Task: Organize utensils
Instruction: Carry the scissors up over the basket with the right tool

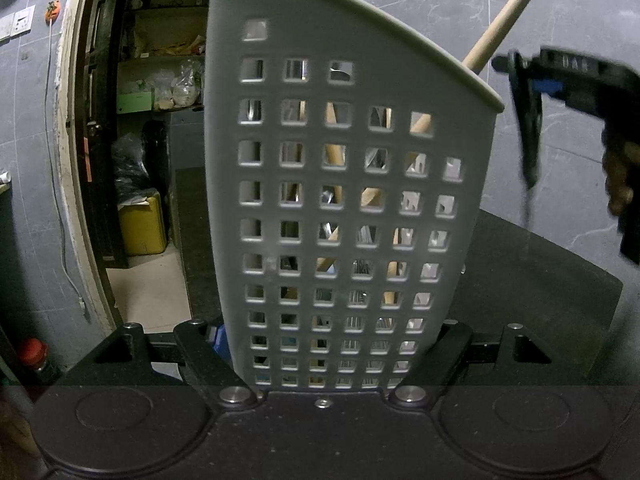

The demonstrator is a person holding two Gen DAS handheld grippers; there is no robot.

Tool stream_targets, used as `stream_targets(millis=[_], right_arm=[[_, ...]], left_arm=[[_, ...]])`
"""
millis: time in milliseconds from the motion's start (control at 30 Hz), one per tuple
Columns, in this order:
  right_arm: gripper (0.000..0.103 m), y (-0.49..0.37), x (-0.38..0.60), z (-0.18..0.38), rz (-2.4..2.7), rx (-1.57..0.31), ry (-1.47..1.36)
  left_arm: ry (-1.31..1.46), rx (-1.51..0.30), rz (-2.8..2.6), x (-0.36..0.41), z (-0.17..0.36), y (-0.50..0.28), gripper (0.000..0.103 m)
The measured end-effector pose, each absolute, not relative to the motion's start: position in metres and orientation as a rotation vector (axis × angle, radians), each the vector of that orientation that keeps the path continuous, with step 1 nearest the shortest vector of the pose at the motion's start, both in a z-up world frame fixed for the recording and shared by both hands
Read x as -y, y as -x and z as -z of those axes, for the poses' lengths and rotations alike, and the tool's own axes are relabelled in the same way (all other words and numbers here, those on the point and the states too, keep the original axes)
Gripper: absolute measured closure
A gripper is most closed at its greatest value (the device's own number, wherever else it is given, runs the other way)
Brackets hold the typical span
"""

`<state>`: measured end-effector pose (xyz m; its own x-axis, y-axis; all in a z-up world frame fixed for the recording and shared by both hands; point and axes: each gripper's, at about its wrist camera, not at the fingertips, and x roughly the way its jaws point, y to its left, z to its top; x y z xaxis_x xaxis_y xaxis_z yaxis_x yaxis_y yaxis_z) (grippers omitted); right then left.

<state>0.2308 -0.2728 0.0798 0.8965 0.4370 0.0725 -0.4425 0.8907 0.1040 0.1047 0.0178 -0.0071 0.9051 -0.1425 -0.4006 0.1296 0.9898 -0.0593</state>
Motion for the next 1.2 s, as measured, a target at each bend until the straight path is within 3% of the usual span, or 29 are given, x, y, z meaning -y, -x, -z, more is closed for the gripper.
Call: stream_targets(millis=[233,533,667,867,1200], right_arm=[[0.062,-0.217,0.265,-0.136,-0.466,0.033,-0.066],[0.061,-0.183,0.219,-0.237,-0.632,0.210,0.015],[0.061,-0.180,0.192,-0.268,-0.729,0.202,0.008],[0.061,-0.176,0.156,-0.273,-0.836,0.192,0.028],[0.061,-0.195,0.124,-0.231,-0.927,0.003,0.055]], left_arm=[[0.030,-0.416,0.140,-0.016,0.007,-0.106,0.022],[0.030,-0.416,0.140,-0.016,0.007,-0.106,0.022],[0.035,-0.415,0.143,-0.017,0.007,-0.106,0.022],[0.043,-0.414,0.147,-0.019,0.008,-0.107,0.022],[0.043,-0.411,0.147,-0.021,0.009,-0.107,0.022]])
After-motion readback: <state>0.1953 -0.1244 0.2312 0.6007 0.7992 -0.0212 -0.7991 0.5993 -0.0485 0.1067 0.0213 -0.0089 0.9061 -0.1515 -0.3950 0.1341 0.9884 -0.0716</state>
